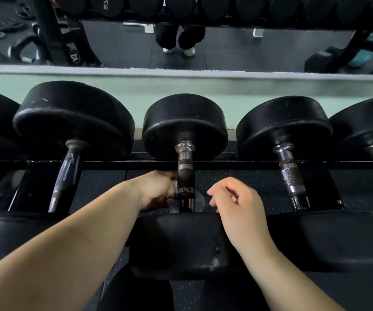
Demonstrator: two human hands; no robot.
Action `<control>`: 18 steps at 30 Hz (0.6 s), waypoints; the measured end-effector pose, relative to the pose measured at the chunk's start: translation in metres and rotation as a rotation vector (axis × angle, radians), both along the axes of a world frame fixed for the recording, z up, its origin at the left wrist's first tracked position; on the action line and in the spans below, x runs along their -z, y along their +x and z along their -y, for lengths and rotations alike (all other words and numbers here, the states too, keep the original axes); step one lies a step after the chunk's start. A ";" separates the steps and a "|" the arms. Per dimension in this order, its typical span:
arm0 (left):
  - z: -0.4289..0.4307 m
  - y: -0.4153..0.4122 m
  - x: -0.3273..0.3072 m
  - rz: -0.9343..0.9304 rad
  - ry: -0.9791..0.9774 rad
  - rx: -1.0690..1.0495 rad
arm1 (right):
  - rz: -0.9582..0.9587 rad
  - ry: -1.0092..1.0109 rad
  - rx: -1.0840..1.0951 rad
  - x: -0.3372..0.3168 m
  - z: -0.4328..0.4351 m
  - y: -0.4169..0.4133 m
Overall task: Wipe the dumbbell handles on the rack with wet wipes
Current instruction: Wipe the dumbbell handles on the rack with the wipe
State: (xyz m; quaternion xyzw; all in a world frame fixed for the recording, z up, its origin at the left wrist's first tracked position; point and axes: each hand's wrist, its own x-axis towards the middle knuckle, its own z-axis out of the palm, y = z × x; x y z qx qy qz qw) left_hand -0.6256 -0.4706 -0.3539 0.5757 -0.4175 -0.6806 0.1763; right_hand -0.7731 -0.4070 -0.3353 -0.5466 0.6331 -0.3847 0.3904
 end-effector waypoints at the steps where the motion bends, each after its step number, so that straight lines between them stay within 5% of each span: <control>1: 0.002 0.000 0.000 -0.040 -0.003 -0.037 | -0.003 0.002 -0.004 0.000 0.000 0.000; 5: 0.013 0.002 0.005 -0.154 -0.022 -0.359 | -0.003 -0.009 0.000 -0.001 -0.001 0.000; 12: -0.001 -0.002 0.003 0.246 -0.051 0.066 | 0.011 -0.021 0.005 -0.001 0.000 0.000; 18: 0.007 -0.003 0.004 -0.182 -0.038 -0.403 | -0.003 -0.037 0.000 0.002 -0.001 0.001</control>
